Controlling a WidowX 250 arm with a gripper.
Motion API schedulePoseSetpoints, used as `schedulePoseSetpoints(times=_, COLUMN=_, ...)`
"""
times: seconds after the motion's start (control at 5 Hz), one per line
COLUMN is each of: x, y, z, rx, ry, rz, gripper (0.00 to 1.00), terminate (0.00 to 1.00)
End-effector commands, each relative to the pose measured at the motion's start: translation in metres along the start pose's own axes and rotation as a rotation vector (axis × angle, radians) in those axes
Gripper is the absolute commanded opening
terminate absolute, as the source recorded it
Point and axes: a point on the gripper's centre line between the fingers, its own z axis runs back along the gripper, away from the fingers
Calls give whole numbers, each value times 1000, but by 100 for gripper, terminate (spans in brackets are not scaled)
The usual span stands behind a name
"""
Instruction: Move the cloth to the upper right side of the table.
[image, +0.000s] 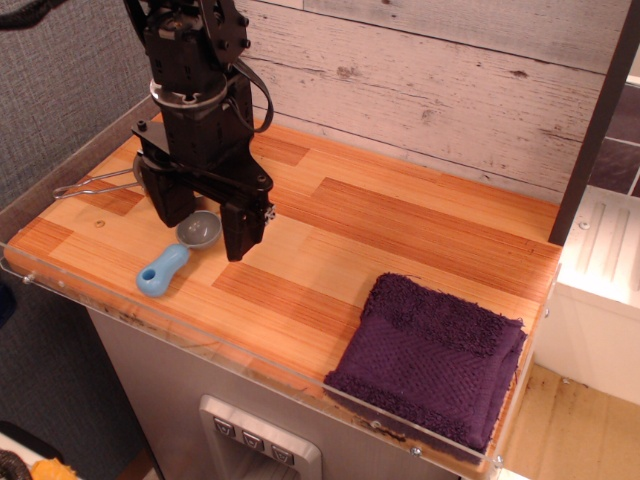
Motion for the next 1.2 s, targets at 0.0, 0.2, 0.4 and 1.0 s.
schedulePoseSetpoints(times=0.0, x=0, y=0, z=0, rx=0, ry=0, rz=0, gripper=100, terminate=0)
schedulePoseSetpoints(times=0.2, x=2, y=-28, z=2, rx=2, ry=-11, rz=-24, gripper=100, terminate=0)
schedulePoseSetpoints(times=0.4, x=5, y=-73, z=8, rx=-12, ry=-37, rz=-81, gripper=100, terminate=0)
schedulePoseSetpoints(times=1.0, x=20, y=-156, z=-23, rx=-35, ry=-56, rz=3, gripper=100, terminate=0)
